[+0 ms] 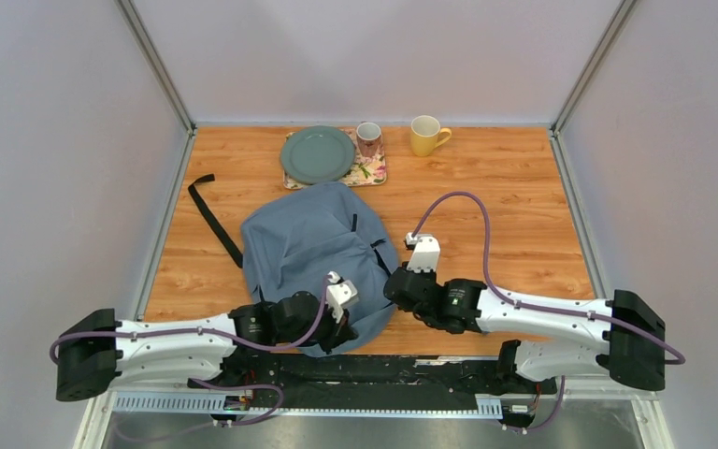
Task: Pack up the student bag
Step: Zip the student bag at the center of the board.
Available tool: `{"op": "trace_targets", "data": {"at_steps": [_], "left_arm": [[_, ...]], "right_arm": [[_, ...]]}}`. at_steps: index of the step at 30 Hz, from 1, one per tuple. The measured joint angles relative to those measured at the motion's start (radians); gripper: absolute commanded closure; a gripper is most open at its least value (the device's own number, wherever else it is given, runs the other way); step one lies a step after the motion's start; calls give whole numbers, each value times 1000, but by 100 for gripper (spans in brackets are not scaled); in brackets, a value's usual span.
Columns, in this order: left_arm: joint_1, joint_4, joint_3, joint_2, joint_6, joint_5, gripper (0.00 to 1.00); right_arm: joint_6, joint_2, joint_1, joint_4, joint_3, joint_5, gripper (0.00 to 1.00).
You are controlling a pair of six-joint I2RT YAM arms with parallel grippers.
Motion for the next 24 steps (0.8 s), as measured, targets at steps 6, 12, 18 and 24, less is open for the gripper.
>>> {"op": "trace_targets", "data": {"at_steps": [6,12,18,24], "left_arm": [[-2,-59,-52,-147,-9,-13,100],[-3,-157,-48,-211,-23,-47,54],[-6,-241,14,-205,-29,-85,31],[-6,-194,152,-101,11,-99,30]], "right_arm": [[39,-22,-18,25,-7,-2,100],[5,-32,-22,64,-7,-39,100],[-42,-40,5,81,-6,-41,100],[-72,-39,52,89,10,-48,100]]}}
